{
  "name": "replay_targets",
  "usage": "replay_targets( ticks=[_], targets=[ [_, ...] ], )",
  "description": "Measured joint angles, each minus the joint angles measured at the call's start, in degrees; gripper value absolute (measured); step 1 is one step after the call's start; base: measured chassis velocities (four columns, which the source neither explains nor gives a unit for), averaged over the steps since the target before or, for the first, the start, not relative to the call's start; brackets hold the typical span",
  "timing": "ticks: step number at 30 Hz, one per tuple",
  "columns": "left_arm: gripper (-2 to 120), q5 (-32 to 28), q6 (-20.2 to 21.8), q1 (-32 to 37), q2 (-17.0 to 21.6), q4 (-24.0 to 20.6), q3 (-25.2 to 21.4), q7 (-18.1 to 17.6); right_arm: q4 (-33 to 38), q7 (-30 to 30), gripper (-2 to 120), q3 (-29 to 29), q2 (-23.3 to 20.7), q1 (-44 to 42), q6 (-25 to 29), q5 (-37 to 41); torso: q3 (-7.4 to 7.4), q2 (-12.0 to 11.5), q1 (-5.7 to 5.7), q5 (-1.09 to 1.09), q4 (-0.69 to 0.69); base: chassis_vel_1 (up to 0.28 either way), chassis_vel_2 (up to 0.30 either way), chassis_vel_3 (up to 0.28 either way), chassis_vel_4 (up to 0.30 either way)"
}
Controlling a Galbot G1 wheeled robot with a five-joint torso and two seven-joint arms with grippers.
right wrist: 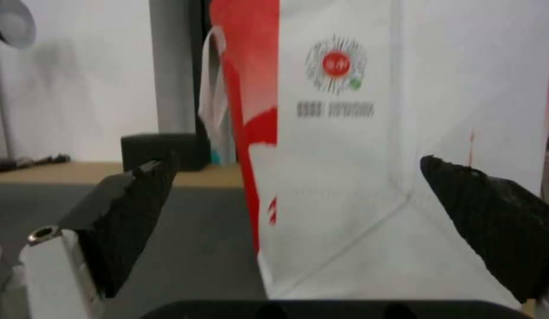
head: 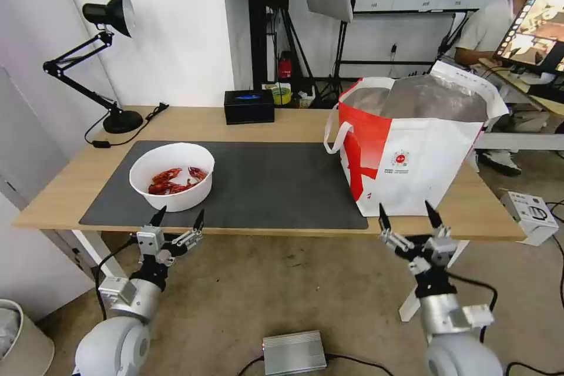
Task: Pick up the trash from the table and place it into the takeout bag.
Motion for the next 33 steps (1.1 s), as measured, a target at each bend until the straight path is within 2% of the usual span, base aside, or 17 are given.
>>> replay_targets(
  ticks=[4, 6, 10, 19, 23, 30, 33],
  targets=[
    [100, 0.0, 0.09, -0.04, -0.11, -0.2, -0.01, 0.0, 0.02, 1.41, 100, -1.1, 0.02, -0.53, -1.42, -0.26, 0.0, 0.0, 0.0, 0.0, 0.0, 0.0, 0.0, 0.0, 0.0],
    [100, -0.23, 0.68, -0.13, -0.11, -0.84, -0.1, 0.0, 2.36, 2.74, 100, -1.97, 0.04, -1.04, -5.27, 0.07, 0.0, 0.0, 0.01, 0.0, 0.0, 0.0, 0.0, 0.0, 0.0],
    [100, -0.88, 1.22, -0.3, 0.03, -1.15, -0.47, -0.01, 5.4, 3.35, 100, -2.75, -0.11, -1.47, -8.83, -0.08, 0.0, 0.0, 0.01, 0.0, 0.0, 0.0, 0.0, 0.0, 0.0],
    [100, -2.59, 3.87, -1.29, 1.52, -2.5, -1.03, -0.39, 6.43, 3.61, 100, -3.42, -0.25, -1.33, -10.1, -1.8, 0.0, 0.0, 0.01, 0.0, 0.0, 0.0, 0.0, 0.0, 0.0],
    [100, -4.98, 7.22, -2.79, 3.6, -3.67, -1.04, -3.29, 6.33, 3.55, 100, -3.42, -0.3, -1.32, -9.99, -1.83, 0.0, 0.0, 0.01, 0.01, 0.0, 0.0, 0.0, 0.0, 0.0],
    [100, -7.6, 10.27, -5.27, 6.29, -4.4, -0.96, -5.06, 6.28, 3.51, 100, -3.41, -0.32, -1.28, -9.92, -1.82, 0.0, 0.0, 0.01, 0.0, 0.0, 0.0, 0.0, 0.0, 0.0],
    [100, -11.43, 13.6, -8.75, 10.32, -4.54, -1.25, -8.54, 6.26, 3.48, 100, -3.39, -0.33, -1.25, -9.88, -1.79, 0.0, 0.0, 0.01, 0.0, 0.0, 0.0, 0.0, 0.0, 0.0]
  ],
)
